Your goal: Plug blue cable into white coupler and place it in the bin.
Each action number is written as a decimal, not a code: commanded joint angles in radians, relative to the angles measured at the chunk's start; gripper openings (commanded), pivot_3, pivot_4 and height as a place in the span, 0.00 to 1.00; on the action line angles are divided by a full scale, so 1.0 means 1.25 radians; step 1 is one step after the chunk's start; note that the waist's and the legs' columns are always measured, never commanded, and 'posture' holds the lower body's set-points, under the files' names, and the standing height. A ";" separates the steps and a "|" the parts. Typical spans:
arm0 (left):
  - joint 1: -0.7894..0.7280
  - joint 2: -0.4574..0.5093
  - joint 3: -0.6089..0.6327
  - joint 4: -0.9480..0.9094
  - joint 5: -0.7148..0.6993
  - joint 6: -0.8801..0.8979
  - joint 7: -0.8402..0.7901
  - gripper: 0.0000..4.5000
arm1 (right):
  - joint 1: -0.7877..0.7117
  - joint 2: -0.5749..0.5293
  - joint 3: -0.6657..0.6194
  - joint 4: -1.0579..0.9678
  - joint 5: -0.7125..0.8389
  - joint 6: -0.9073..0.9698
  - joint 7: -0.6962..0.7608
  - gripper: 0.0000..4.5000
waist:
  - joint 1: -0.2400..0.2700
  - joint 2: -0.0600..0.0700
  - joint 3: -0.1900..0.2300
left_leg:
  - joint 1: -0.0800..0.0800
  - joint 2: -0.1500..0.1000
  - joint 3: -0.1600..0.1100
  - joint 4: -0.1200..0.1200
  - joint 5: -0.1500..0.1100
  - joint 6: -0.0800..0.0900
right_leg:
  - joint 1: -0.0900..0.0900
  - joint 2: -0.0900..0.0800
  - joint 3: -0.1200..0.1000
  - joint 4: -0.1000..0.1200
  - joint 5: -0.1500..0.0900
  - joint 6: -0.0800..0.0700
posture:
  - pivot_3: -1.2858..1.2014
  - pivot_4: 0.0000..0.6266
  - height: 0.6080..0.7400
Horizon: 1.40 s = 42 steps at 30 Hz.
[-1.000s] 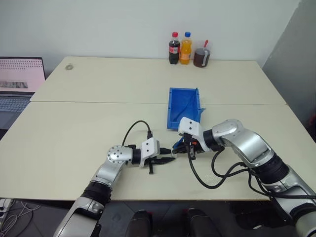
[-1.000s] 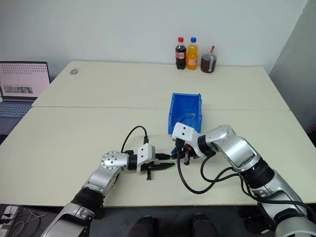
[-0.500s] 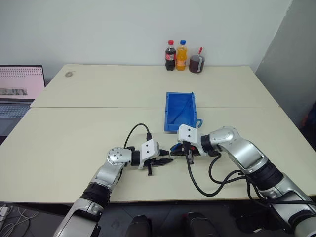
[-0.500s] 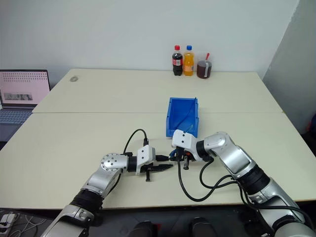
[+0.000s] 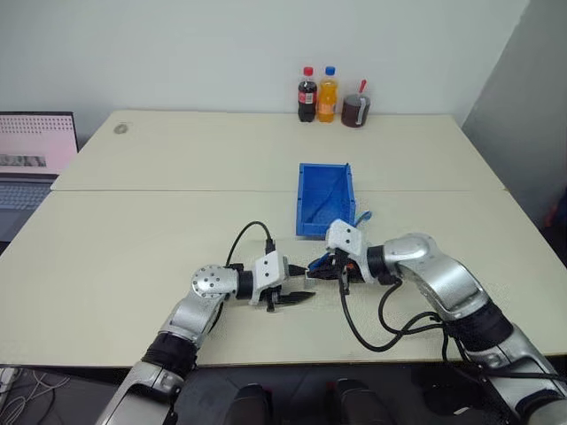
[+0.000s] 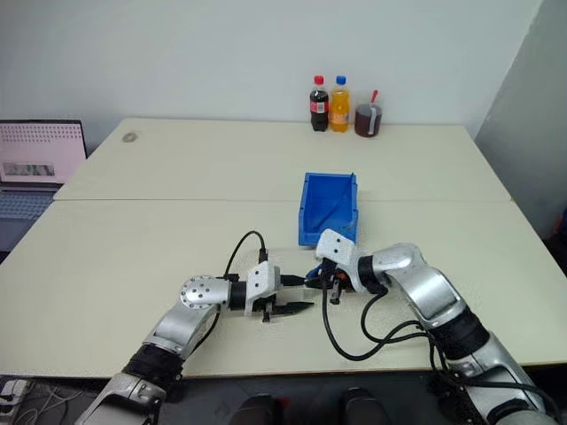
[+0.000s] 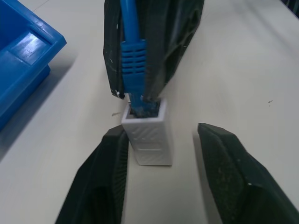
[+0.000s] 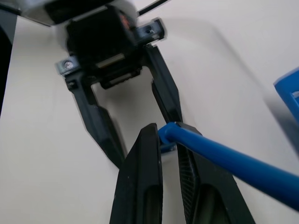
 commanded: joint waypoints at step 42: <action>0.183 -0.160 0.283 -0.566 -0.107 0.541 0.688 1.00 | -0.383 -0.040 -0.116 0.461 -0.115 -0.186 -0.058 0.99 | 0.004 -0.001 0.018 | -0.013 -0.005 0.000 -0.001 0.000 0.000 | -0.011 0.000 -0.004 0.000 0.001 -0.003 | 0.52 0.24 1.00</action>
